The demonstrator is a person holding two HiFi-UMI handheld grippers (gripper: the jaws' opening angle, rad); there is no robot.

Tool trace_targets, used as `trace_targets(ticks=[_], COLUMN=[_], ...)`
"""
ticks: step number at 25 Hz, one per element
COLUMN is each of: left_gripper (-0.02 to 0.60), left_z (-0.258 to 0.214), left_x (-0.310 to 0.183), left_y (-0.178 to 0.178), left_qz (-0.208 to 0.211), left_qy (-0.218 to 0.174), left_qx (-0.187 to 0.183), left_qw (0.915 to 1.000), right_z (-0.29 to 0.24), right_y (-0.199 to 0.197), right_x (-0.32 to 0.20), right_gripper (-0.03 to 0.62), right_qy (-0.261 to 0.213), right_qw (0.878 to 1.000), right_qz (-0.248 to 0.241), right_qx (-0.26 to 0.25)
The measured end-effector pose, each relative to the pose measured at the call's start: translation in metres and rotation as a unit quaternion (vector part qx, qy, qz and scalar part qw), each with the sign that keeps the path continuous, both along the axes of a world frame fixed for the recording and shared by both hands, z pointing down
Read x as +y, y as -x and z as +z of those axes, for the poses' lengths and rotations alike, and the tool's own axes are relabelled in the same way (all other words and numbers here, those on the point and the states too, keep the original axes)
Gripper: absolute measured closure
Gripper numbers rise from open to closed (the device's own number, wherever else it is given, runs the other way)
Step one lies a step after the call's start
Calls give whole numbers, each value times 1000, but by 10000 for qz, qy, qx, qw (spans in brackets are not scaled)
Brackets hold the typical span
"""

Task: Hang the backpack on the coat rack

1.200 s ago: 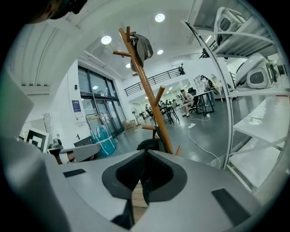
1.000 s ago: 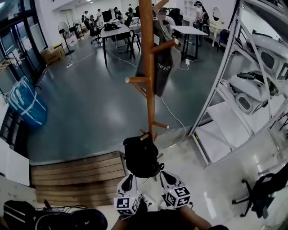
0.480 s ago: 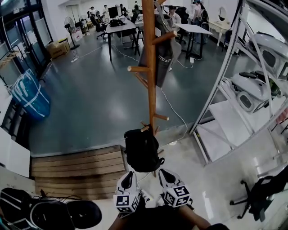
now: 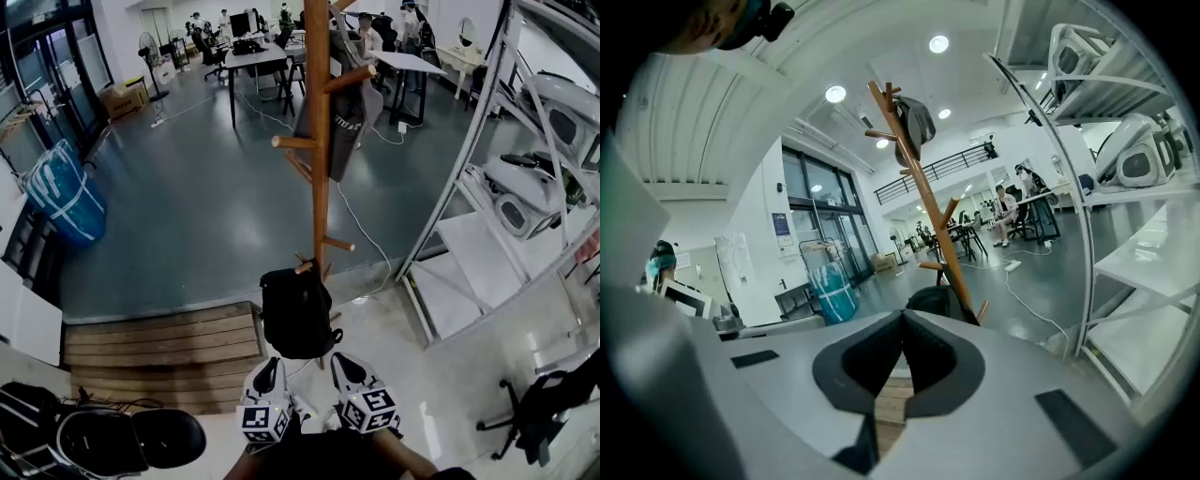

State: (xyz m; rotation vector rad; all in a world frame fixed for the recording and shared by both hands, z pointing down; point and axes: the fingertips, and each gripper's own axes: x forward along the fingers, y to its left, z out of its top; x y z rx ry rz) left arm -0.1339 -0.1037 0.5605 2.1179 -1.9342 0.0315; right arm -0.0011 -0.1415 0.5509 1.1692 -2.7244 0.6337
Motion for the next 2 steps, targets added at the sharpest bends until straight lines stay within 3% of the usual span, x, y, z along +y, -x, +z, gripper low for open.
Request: trace_targets(ticks=[2], left_gripper=[541], left_z=[0], left_x=[0], left_y=[0], left_qz=[2], left_qy=[8], left_qx=[14], left_qw=[10000], right_z=[-1], right_y=[1], right_x=[0], right_gripper=[583], right_qy=[-1], right_qw=[10000], right_qz=[0], right_qx=[1])
